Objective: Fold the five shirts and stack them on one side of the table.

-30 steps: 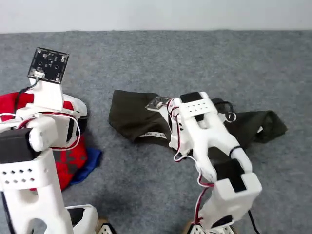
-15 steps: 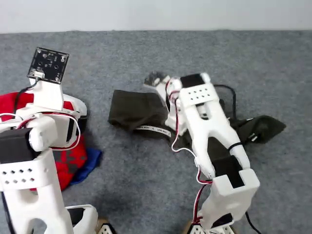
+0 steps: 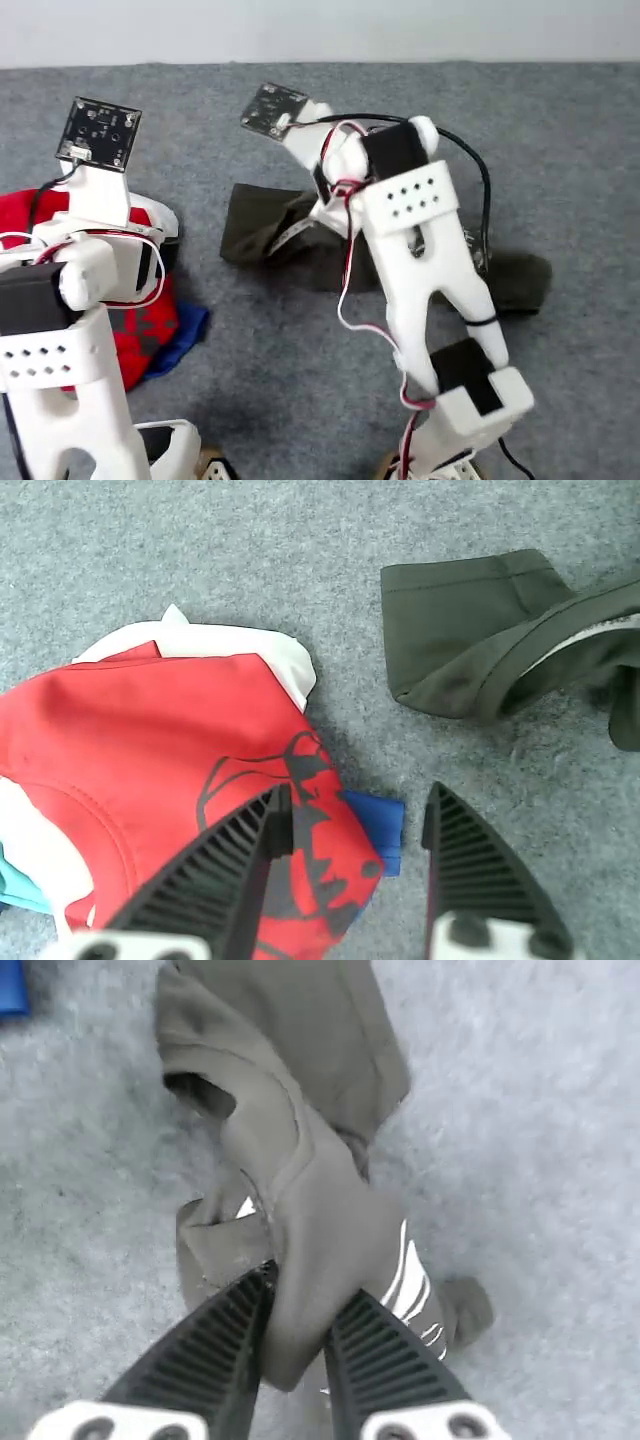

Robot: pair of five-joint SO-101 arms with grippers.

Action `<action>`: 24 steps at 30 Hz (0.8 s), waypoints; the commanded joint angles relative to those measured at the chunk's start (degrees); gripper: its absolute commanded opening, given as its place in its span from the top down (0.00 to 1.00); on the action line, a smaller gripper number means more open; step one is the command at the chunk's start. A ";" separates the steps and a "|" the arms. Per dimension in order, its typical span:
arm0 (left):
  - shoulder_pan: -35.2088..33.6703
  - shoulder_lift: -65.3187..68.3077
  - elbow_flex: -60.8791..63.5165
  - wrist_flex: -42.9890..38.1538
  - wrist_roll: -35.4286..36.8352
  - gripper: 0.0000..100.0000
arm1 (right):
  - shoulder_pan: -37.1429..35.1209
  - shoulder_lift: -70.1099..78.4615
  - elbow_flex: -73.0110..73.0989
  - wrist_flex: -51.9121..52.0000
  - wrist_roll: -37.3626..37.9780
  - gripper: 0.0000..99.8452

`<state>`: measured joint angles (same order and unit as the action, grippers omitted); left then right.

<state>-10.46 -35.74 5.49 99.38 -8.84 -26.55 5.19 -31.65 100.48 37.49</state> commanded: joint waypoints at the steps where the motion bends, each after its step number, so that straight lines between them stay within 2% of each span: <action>1: -0.53 -1.41 -1.01 0.97 0.18 0.79 | -0.13 -7.87 -2.90 2.33 0.97 0.99; 8: -0.53 -1.32 -6.99 1.05 0.18 0.79 | 0.48 -16.31 -1.05 2.42 3.52 0.99; 16: 0.00 -0.88 -7.08 1.14 -0.79 0.79 | -1.27 -19.74 1.49 2.51 4.31 0.99; 20: 5.54 1.32 -1.63 1.14 -5.01 0.79 | -1.36 -20.26 1.49 2.51 4.31 0.99; 24: 11.08 7.74 3.38 0.97 -5.01 0.79 | -1.54 -20.18 1.58 2.51 3.96 0.99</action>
<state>-3.08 -31.60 7.43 99.38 -13.23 -27.34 -12.66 -29.71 100.66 41.27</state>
